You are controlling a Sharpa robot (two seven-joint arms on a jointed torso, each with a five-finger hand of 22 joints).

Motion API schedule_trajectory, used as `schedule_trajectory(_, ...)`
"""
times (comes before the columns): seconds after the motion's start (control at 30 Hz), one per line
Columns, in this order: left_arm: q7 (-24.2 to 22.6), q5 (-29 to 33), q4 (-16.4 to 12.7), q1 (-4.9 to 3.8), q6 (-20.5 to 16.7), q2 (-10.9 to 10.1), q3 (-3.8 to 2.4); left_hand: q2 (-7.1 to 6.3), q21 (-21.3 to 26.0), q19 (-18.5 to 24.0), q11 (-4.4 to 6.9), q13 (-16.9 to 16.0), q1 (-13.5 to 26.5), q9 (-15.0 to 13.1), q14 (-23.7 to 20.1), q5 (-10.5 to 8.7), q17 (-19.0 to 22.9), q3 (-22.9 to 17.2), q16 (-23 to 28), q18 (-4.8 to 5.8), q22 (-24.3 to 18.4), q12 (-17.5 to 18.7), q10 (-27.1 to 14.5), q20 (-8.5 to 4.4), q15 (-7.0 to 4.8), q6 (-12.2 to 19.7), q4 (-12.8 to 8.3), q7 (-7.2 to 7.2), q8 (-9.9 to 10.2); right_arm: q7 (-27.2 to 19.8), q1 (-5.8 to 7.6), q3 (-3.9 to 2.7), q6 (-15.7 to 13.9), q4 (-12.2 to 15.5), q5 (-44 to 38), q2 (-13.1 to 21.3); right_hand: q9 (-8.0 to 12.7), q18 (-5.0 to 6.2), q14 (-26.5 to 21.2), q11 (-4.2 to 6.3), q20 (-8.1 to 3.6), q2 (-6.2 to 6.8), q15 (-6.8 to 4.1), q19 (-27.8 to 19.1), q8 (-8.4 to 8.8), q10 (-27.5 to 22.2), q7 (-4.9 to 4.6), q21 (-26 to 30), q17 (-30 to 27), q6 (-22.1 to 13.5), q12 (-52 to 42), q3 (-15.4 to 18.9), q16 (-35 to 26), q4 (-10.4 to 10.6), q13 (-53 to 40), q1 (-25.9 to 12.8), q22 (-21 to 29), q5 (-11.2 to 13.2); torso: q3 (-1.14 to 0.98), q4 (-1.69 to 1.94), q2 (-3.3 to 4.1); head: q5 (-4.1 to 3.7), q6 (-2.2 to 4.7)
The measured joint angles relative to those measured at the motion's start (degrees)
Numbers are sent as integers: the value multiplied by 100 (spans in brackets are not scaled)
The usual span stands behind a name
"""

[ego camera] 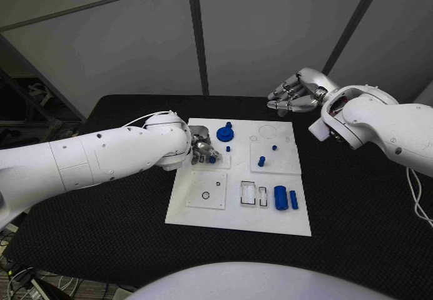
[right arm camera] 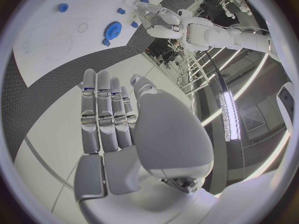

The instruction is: Assemble the parts on the task board

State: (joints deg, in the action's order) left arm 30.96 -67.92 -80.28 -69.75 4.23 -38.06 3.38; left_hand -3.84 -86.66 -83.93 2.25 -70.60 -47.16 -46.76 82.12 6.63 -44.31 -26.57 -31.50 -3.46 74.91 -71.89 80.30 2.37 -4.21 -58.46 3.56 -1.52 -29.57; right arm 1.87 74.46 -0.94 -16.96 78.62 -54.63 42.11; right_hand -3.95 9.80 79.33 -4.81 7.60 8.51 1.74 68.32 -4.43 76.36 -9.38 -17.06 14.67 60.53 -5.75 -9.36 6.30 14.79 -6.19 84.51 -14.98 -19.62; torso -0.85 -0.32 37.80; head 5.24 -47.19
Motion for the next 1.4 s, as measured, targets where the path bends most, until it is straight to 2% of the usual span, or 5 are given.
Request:
schedule_trajectory(0.33,0,1,-86,-5,1,-118,-3,-47,0,0,0,1,18,-20,0,0,-25,564,0,0,0,0,0,0,0,0,201,0,0,1,0,1,3,-9,0,2,0,0,0,0,0,0,0,0,0,0,0,0,-1,0,0,0,0,0,0,0,0,0,2,0,-1,4,8)
schedule_trajectory(0.73,0,3,-139,-21,14,-165,-6,-47,0,0,0,1,17,-25,0,0,-31,787,22,0,0,0,0,0,0,1,269,-1,0,1,0,0,5,-19,0,1,0,0,0,-21,0,-31,0,0,0,-21,0,0,4,0,0,0,0,0,1,-31,-1,0,-2,0,-1,13,4)
schedule_trajectory(0.8,0,10,-155,-22,16,-171,-6,-83,0,0,0,1,-22,-25,0,0,-30,832,22,0,0,0,0,0,0,1,252,0,0,1,0,0,5,-21,0,1,0,0,0,-21,0,-31,0,0,0,-21,0,0,4,0,0,0,0,0,1,-31,-1,0,-2,0,-1,14,1)
schedule_trajectory(1.17,0,133,-223,-22,33,-178,-6,75,18,0,-24,103,-572,-30,0,0,-43,1011,54,1,0,73,-24,0,0,23,118,-22,28,2,0,1,9,-40,0,-6,0,0,0,-21,0,-31,0,0,0,-21,0,0,3,0,0,0,0,0,2,-31,-1,0,-2,-1,2,21,-12)
schedule_trajectory(1.4,0,188,-231,-22,40,-174,-6,124,45,0,-44,134,-697,-29,0,0,-43,1007,54,0,0,111,-44,0,0,42,75,-42,50,3,-2,1,18,-52,1,-16,0,0,0,-21,0,-31,0,0,0,-21,-2,0,3,-2,0,0,0,0,-3,-31,-1,0,-1,-1,2,22,-17)
